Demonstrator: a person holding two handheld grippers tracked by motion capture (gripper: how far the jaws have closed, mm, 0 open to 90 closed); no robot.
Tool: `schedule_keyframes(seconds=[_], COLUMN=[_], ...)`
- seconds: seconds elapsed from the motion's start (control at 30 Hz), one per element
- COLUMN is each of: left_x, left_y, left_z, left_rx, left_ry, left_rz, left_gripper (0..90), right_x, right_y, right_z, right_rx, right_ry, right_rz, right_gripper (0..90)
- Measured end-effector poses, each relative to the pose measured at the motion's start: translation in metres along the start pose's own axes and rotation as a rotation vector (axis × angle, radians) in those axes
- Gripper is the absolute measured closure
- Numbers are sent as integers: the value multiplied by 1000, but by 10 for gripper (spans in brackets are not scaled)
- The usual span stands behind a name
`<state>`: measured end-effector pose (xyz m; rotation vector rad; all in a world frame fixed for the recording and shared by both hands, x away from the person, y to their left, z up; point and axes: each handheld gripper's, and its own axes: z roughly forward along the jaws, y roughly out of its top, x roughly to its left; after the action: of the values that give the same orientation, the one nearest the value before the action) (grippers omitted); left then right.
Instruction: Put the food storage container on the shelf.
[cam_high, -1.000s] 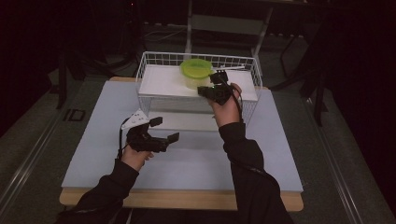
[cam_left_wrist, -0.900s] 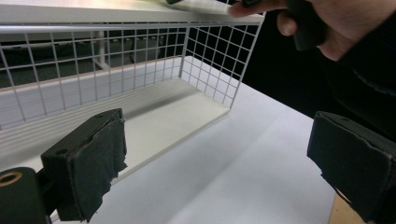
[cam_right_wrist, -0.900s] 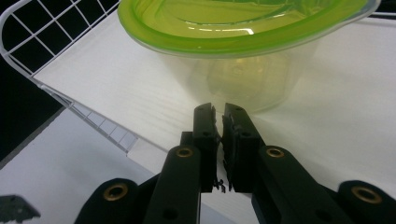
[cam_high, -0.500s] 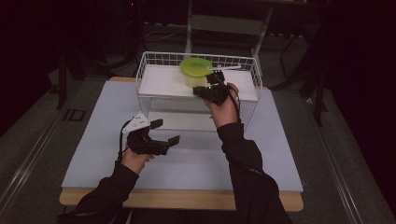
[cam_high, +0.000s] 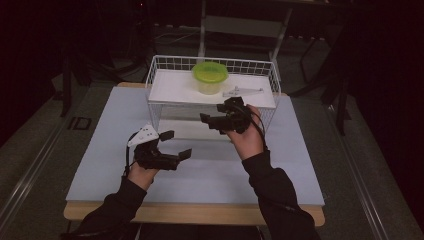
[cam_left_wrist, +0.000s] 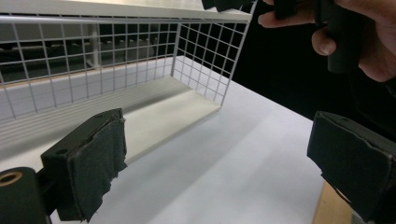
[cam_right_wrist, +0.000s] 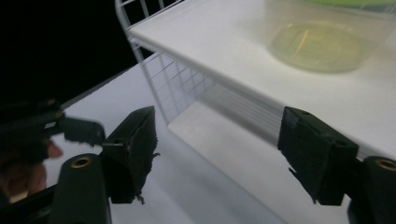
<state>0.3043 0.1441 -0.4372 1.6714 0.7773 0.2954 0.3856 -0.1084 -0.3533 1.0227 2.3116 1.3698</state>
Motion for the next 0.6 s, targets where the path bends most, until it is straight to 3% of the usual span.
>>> schedule_keyframes(seconds=[0.17,0.37,0.6], left_x=[-5,-12,-18], left_y=[-2,-5,-14], left_z=[-6,-12,-14], left_rx=[0,-1,27], left_ry=[-7,-26,-49], left_rz=[20,31,51], left_gripper=[56,57,56], right_x=[4,7,7], right_y=[-17,-42,-76], right_z=[-7,-13,-19], right_rx=[-25,-9,4], right_ry=[35,47,18], right_rz=[4,-14,-40], right_gripper=[203,203,205])
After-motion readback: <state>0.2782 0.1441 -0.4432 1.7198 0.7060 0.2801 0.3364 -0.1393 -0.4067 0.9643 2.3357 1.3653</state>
